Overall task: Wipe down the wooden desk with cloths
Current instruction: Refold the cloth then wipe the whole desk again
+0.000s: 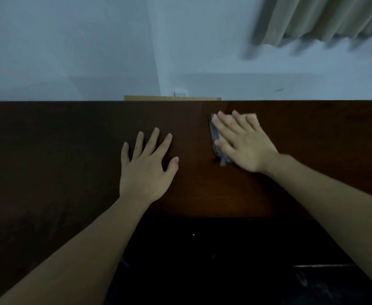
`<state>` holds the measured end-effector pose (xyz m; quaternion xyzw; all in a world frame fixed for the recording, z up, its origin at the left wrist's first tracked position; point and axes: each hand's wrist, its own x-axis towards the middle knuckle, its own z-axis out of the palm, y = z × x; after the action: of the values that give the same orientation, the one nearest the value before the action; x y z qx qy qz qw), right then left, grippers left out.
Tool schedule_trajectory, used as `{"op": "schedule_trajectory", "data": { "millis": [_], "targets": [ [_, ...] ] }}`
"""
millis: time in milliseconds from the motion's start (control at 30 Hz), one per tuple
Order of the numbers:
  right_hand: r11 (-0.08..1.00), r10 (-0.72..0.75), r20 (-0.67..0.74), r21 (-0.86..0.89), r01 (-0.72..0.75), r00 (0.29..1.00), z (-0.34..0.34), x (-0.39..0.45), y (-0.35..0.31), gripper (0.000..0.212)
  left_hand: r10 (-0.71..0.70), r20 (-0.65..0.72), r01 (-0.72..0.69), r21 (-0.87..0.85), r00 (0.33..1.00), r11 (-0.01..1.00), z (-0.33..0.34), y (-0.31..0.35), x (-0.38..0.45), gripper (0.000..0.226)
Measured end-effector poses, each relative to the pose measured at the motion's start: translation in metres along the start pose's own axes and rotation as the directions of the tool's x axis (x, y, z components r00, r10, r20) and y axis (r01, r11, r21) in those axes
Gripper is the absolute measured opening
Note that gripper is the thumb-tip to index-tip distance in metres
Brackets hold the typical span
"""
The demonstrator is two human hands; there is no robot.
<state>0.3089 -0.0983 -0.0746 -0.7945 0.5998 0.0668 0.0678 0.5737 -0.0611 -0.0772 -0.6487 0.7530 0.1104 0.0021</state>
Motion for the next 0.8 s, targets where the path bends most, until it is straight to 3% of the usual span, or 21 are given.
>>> {"op": "schedule_trajectory", "data": {
  "millis": [167, 367, 467, 567, 800],
  "targets": [
    [0.998, 0.056, 0.017, 0.028, -0.057, 0.998, -0.001, -0.014, -0.019, 0.077, 0.001, -0.005, -0.001, 0.0, 1.0, 1.0, 0.0, 0.0, 0.001, 0.064],
    [0.972, -0.236, 0.031, 0.014, 0.235, 0.971, 0.022, -0.123, -0.056, 0.067, -0.002, -0.005, 0.002, -0.002, 1.0, 1.0, -0.001, 0.001, 0.001, 0.064],
    [0.953, -0.301, 0.043, 0.043, 0.299, 0.953, 0.025, -0.126, -0.045, 0.067, -0.006, -0.025, 0.006, -0.007, 1.0, 1.0, -0.001, 0.001, -0.001, 0.064],
    [0.966, -0.259, 0.017, 0.036, 0.258, 0.966, 0.018, -0.092, -0.031, 0.068, -0.011, -0.016, 0.011, 0.001, 1.0, 1.0, 0.0, 0.001, 0.0, 0.063],
    [0.999, -0.009, -0.004, 0.04, 0.009, 1.0, -0.006, 0.028, 0.01, 0.079, -0.02, -0.03, 0.02, -0.001, 0.999, 1.0, 0.0, 0.0, 0.0, 0.063]
  ]
}}
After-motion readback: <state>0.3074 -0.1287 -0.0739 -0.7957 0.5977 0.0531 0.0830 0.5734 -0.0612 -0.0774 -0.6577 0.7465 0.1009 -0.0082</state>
